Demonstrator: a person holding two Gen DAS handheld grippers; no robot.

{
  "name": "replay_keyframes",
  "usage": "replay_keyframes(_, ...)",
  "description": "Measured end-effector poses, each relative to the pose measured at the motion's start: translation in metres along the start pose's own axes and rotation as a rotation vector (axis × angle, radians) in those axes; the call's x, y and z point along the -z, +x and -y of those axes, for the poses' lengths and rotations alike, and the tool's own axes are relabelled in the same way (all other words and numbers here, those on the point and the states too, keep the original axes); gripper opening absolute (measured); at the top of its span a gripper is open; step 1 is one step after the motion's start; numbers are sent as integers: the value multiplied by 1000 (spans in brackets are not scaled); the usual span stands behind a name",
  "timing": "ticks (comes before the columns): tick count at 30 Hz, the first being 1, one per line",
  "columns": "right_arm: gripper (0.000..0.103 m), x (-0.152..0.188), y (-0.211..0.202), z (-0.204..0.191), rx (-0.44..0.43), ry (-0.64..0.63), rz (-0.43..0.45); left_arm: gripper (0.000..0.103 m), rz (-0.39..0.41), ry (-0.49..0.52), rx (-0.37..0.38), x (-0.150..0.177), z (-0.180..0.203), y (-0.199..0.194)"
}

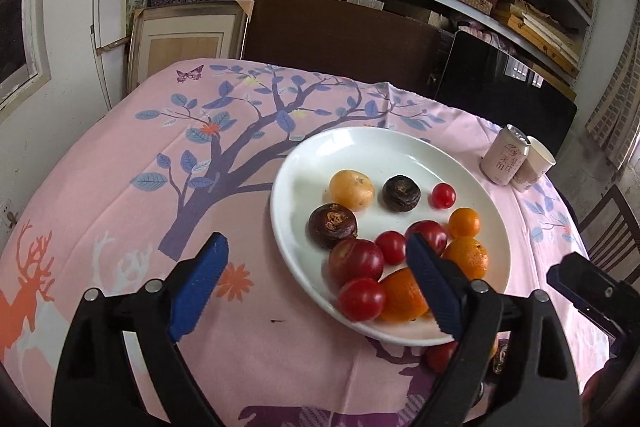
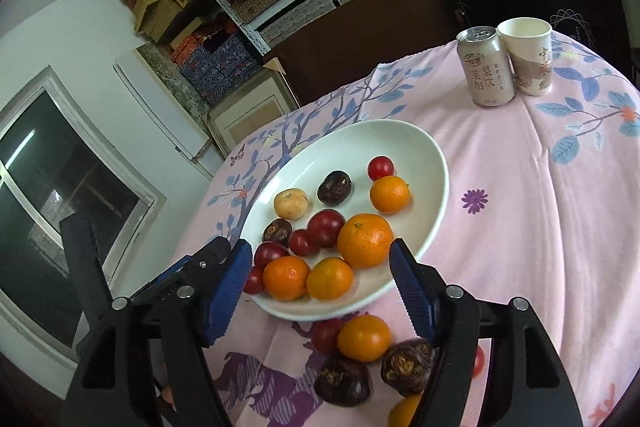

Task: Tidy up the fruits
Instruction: 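Carry the striped fruit to the plate with right tool while left tool places a yellow fruit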

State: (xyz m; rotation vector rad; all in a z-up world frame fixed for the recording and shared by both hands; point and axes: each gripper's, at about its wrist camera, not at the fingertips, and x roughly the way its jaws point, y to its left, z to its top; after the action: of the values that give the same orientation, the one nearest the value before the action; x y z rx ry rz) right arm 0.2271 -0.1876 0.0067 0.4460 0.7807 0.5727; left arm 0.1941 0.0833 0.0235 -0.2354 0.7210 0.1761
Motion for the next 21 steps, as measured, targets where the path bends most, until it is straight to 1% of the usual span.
replay_keyframes(3,73,10,-29,6,32,-61,4,93,20,-26,2,8,-3,-15)
replay_keyframes(6,75,26,-50,8,117,-171,-44,94,25,-30,8,19,-1,-25)
replay_keyframes(8,76,39,-57,6,176,-246,-88,94,8,-1,17,27,4,-27)
replay_keyframes(10,76,55,-63,6,216,-314,-134,95,-7,33,18,35,11,-31)
replay_keyframes(16,76,89,-79,17,305,-395,-182,95,-19,136,6,56,31,-37)
replay_keyframes(18,75,100,-76,18,319,-430,-217,95,-25,152,6,60,34,-37)
replay_keyframes(21,72,108,-65,17,328,-462,-255,95,-46,179,20,68,40,-38)
